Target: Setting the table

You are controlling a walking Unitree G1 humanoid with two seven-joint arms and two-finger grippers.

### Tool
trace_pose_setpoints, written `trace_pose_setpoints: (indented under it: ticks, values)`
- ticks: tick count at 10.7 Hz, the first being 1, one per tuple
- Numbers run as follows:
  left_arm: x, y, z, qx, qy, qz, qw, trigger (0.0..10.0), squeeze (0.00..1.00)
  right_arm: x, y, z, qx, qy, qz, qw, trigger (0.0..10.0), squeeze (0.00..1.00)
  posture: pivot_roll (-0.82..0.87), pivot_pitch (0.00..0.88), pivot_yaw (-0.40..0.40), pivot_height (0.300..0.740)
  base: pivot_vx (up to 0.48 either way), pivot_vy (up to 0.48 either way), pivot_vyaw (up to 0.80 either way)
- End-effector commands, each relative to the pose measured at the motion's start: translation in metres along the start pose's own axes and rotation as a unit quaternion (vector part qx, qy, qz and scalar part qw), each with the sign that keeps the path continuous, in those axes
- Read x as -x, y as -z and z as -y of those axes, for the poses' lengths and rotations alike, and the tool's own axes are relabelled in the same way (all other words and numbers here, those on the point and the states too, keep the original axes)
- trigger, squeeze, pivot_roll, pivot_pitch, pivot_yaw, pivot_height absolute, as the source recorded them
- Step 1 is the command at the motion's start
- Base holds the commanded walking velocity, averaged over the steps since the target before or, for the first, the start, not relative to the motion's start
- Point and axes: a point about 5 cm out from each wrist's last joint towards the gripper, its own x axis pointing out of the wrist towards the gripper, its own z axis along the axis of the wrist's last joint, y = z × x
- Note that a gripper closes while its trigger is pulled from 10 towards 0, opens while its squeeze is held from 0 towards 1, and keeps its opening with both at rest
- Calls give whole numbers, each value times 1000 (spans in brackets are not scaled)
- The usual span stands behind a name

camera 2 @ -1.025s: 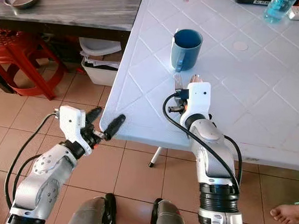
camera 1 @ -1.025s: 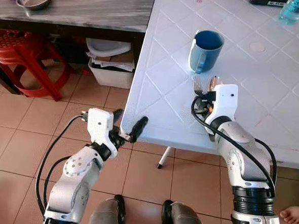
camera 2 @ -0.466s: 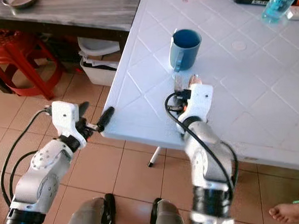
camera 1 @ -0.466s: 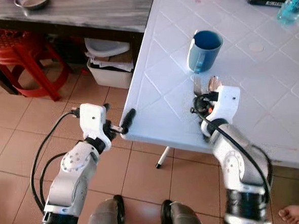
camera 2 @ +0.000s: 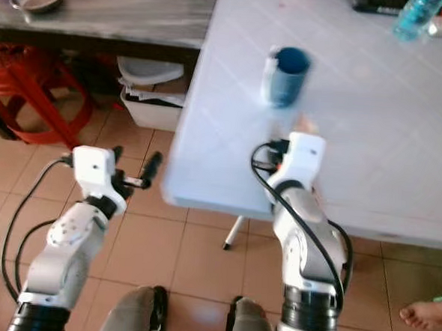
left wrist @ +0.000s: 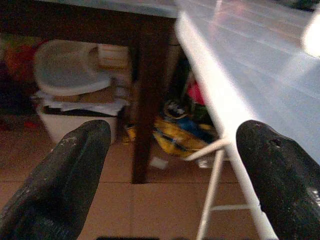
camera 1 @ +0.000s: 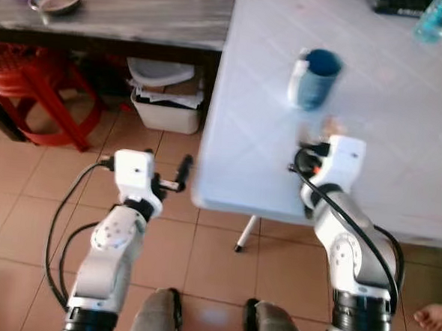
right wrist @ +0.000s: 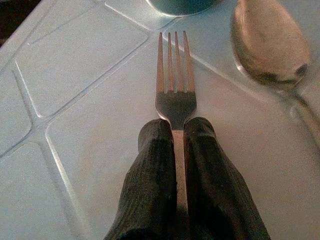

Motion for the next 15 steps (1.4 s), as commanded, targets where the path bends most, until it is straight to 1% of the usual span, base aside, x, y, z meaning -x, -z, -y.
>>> trace_pose_setpoints:
  ticks: [1, 3, 4, 5, 6, 8, 10, 11, 13, 15]
  values:
    - [2, 5, -4, -7, -16, -7, 1000, 10000, 0, -1, 22, -7, 5, -11, -50, 999, 10000, 0, -65, 183, 46, 740, 0, 480, 0]
    - [1, 6, -1, -9, -17, -3, 1000, 10000, 0, -2, 18, -10, 33, -21, -15, 999, 10000, 0, -66, 170, 41, 740, 0, 472, 0]
    - [0, 8, 0, -5, -22, -1, 1000, 10000, 0, -2, 12, -10, 62, -27, 21, 997, 10000, 0, -65, 156, 39, 740, 0, 435, 0]
    - [0, 10, -2, -2, -39, 1, 999, 10000, 0, -1, 8, -5, 120, -13, 65, 991, 10000, 0, -64, 140, 41, 740, 0, 431, 0]
    - [-1, 10, -2, -6, -49, 7, 999, 10000, 0, -1, 7, -2, 64, -7, 66, 996, 10000, 0, -66, 135, 43, 740, 0, 416, 0]
    - [-9, 3, 0, 6, -41, 21, 999, 10000, 0, 0, -2, -10, 96, -32, 109, 989, 10000, 0, -72, 131, 49, 740, 289, 382, 0]
    - [-16, -4, 1, -3, -35, 38, 999, 10000, 0, -2, -3, -9, 93, -22, 122, 988, 10000, 0, -67, 128, 39, 740, 326, 351, 0]
    - [-17, -4, -1, -3, -43, 40, 998, 10000, 0, -3, -4, -6, 84, -10, 129, 988, 10000, 0, -67, 120, 37, 740, 386, 285, 0]
    - [-16, -1, 3, 1, -38, 37, 999, 10000, 0, -5, -8, -9, 88, -15, 143, 986, 10000, 0, -70, 120, 40, 740, 388, 283, 0]
    - [-20, -2, 4, -3, -35, 41, 999, 10000, 0, -7, -13, -8, 89, -12, 158, 983, 10000, 0, -72, 119, 42, 740, 396, 270, 0]
